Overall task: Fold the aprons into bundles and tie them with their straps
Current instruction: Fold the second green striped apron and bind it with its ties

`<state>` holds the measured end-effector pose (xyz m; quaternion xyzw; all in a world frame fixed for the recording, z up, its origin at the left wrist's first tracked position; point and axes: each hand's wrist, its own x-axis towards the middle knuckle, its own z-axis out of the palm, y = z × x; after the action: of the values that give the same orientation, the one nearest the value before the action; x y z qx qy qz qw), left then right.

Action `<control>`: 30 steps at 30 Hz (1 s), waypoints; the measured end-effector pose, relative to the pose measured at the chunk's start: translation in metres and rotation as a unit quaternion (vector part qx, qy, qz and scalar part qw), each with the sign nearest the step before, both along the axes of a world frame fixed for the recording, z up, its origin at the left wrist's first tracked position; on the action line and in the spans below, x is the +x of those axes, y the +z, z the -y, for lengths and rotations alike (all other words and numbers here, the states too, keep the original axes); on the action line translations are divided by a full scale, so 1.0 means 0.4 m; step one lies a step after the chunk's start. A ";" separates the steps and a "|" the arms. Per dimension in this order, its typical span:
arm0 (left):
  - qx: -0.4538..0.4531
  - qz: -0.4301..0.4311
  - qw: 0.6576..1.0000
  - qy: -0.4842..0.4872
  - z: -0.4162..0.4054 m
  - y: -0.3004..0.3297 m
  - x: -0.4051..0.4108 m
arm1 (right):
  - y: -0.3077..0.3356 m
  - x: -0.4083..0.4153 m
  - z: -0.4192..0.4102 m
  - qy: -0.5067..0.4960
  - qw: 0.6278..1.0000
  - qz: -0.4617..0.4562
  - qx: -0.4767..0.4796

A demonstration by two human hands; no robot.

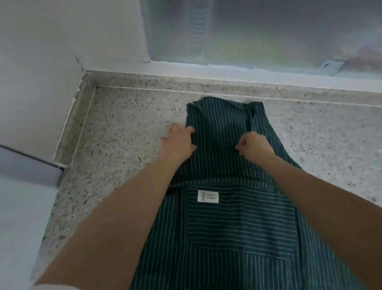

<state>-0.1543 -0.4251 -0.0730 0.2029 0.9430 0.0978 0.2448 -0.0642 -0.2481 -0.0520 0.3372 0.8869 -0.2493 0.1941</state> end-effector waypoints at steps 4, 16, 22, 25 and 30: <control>0.136 0.019 0.990 0.035 -0.063 0.030 -0.049 | 0.091 -0.105 -0.035 0.020 0.963 -0.267 0.024; -0.017 -0.057 0.996 0.060 -0.208 -0.006 -0.153 | 0.097 -0.232 -0.193 0.209 0.942 -0.212 0.154; 0.154 -0.066 0.986 -0.012 -0.251 -0.025 -0.210 | 0.099 -0.260 -0.222 0.228 0.897 -0.302 0.227; 0.258 -0.082 0.959 0.079 -0.268 -0.013 -0.227 | 0.092 -0.258 -0.246 0.183 0.886 -0.350 0.242; 0.433 0.007 0.867 0.248 -0.273 0.027 -0.244 | 0.064 -0.239 -0.250 0.145 0.910 -0.376 0.103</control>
<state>-0.2518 -0.3160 -0.0622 0.0468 0.8236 0.5550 0.1069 -0.1600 -0.1481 -0.0263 0.1048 0.9539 -0.2341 -0.1555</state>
